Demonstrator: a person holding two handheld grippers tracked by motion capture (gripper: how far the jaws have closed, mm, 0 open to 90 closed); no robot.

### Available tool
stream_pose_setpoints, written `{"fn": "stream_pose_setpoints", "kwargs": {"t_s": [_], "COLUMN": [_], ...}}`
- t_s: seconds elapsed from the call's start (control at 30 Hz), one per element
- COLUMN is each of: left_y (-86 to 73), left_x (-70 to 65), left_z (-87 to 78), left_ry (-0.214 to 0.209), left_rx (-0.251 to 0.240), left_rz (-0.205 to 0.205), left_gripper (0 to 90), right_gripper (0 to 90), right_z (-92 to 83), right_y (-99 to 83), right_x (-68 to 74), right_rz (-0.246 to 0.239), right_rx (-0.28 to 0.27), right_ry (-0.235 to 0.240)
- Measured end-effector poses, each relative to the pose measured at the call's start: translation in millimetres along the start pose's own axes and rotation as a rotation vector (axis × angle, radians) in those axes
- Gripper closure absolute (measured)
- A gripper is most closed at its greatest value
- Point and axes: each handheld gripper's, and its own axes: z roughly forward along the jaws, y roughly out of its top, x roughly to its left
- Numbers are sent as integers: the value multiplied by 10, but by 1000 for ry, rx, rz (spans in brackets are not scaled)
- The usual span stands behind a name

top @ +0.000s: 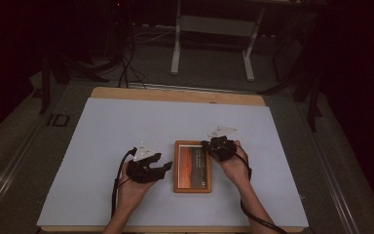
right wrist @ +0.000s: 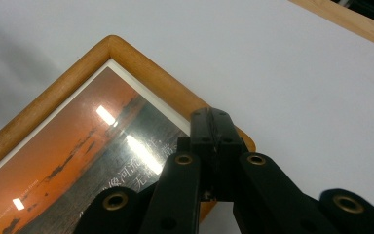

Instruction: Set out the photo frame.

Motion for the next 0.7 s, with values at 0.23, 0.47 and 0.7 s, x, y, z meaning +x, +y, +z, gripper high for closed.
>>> {"fn": "stream_pose_setpoints", "kwargs": {"t_s": [0.23,0.47,0.7], "left_y": [0,2,11], "left_x": [8,17,6], "left_z": [-12,-19,-20], "left_ry": [4,9,-8], "left_rx": [-2,1,6], "left_rz": [-3,-14,-17], "left_gripper": [433,430,420], "right_gripper": [900,900,900], "right_z": [3,9,10], "right_y": [-11,-51,-55], "right_x": [-37,-84,-102], "right_rz": [12,33,47], "right_rx": [3,9,15], "right_ry": [-3,-8,0]}}
